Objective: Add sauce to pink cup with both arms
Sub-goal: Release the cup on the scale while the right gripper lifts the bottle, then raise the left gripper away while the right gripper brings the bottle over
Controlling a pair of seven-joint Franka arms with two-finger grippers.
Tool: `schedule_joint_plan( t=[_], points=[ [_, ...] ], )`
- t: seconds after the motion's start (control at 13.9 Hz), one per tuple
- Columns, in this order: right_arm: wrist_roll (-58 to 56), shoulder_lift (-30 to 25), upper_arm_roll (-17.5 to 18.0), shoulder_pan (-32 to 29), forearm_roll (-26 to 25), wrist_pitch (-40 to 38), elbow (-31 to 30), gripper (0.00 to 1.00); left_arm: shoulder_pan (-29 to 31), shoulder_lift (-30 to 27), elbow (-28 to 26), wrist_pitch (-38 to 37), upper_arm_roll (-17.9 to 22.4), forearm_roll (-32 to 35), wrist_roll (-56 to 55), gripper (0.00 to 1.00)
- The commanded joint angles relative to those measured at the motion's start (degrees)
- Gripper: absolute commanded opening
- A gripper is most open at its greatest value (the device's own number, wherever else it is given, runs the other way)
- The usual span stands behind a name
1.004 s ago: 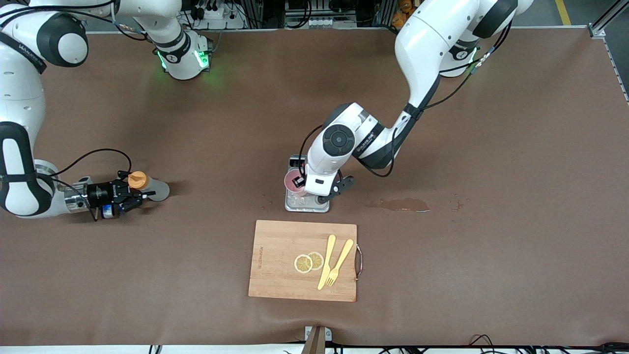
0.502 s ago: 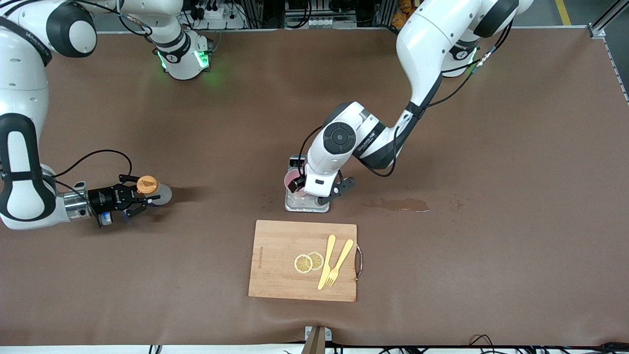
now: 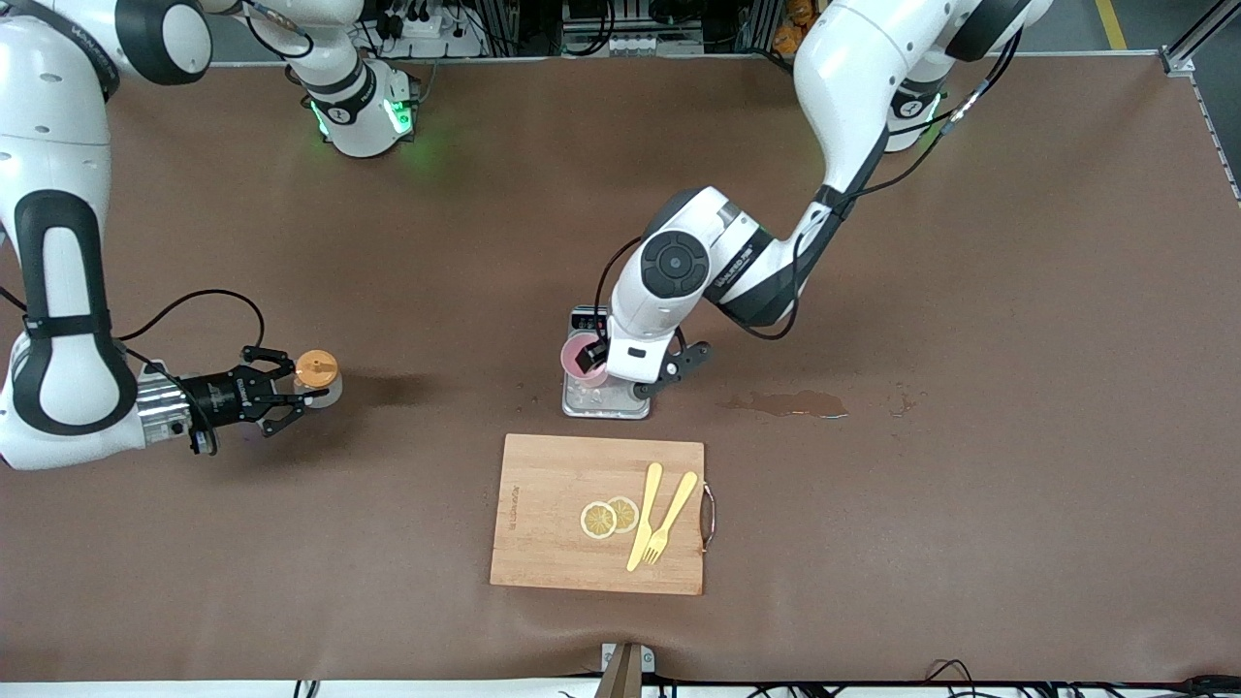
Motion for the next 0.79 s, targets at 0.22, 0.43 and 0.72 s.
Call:
schedule_joint_plan(
  t=[0.22, 0.43, 0.72],
  points=[
    [16.3, -4.8, -0.8, 8.5, -2.3, 2.1, 0.7, 0.38, 6.5, -10.1, -1.2, -21.9, -0.4, 0.5, 14.3, 1.00],
    [22.9, -4.9, -0.8, 12.4, -2.4, 4.3, 1.7, 0.38, 12.4, -13.8, -1.4, -30.4, -0.5, 0.4, 24.4, 1.00],
    [31.1, -5.2, -0.7, 17.4, -8.1, 5.7, 3.6, 0.35, 21.5, -16.6, -1.6, -39.2, -0.5, 0.4, 42.7, 1.00]
  ],
)
